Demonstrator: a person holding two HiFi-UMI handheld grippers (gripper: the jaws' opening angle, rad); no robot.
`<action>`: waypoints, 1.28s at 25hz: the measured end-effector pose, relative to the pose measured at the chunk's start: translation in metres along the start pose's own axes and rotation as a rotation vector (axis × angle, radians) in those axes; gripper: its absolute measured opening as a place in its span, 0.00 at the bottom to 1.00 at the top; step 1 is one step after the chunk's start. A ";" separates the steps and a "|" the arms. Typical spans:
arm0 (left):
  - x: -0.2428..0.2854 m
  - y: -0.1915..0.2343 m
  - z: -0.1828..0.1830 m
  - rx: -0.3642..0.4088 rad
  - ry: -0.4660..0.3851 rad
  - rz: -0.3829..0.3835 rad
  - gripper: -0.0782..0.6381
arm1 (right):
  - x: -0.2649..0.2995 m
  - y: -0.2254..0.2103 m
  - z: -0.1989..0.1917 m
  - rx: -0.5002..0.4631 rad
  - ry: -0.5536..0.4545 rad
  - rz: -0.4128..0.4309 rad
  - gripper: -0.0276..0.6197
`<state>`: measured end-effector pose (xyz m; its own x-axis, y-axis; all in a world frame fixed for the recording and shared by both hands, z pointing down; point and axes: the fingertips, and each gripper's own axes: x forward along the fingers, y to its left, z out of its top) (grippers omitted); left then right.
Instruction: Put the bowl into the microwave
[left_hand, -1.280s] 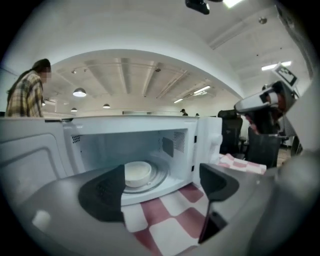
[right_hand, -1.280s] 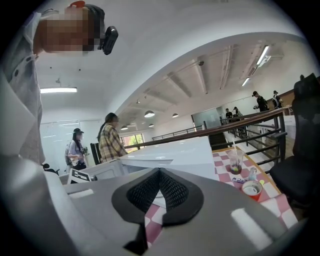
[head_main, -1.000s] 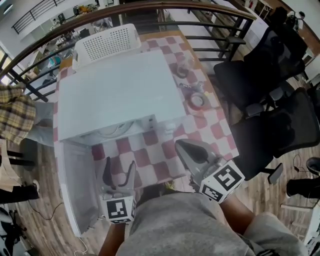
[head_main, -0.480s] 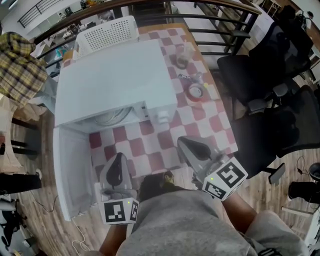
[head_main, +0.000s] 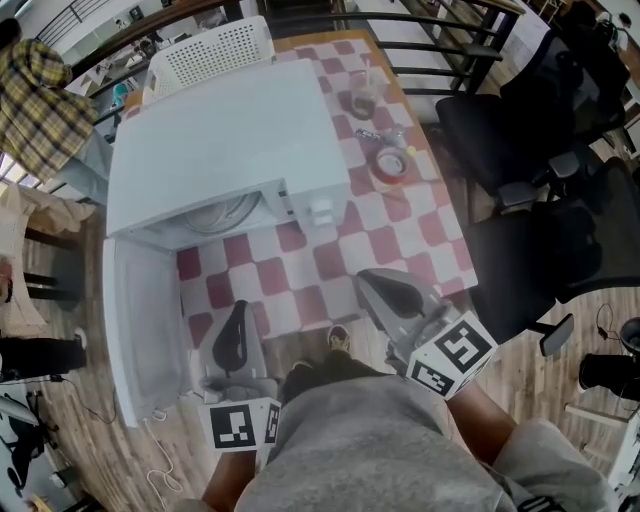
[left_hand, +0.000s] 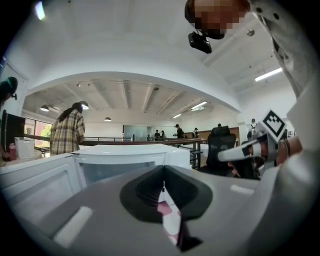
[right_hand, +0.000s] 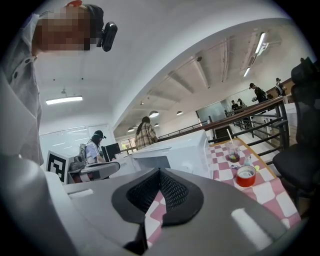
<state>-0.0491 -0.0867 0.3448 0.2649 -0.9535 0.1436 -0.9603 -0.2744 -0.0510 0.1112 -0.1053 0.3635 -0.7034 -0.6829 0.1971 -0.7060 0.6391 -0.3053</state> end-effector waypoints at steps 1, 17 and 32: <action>-0.002 0.000 -0.001 0.003 0.000 -0.004 0.12 | 0.000 0.003 -0.002 0.004 0.001 0.000 0.04; -0.096 0.019 -0.030 -0.089 0.020 -0.018 0.12 | -0.025 0.089 -0.049 -0.017 0.074 -0.014 0.04; -0.220 0.012 -0.036 -0.095 -0.035 -0.043 0.12 | -0.102 0.191 -0.089 -0.079 0.074 -0.083 0.04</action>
<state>-0.1220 0.1241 0.3481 0.3075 -0.9453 0.1088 -0.9515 -0.3039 0.0489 0.0413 0.1178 0.3679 -0.6442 -0.7086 0.2879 -0.7644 0.6090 -0.2116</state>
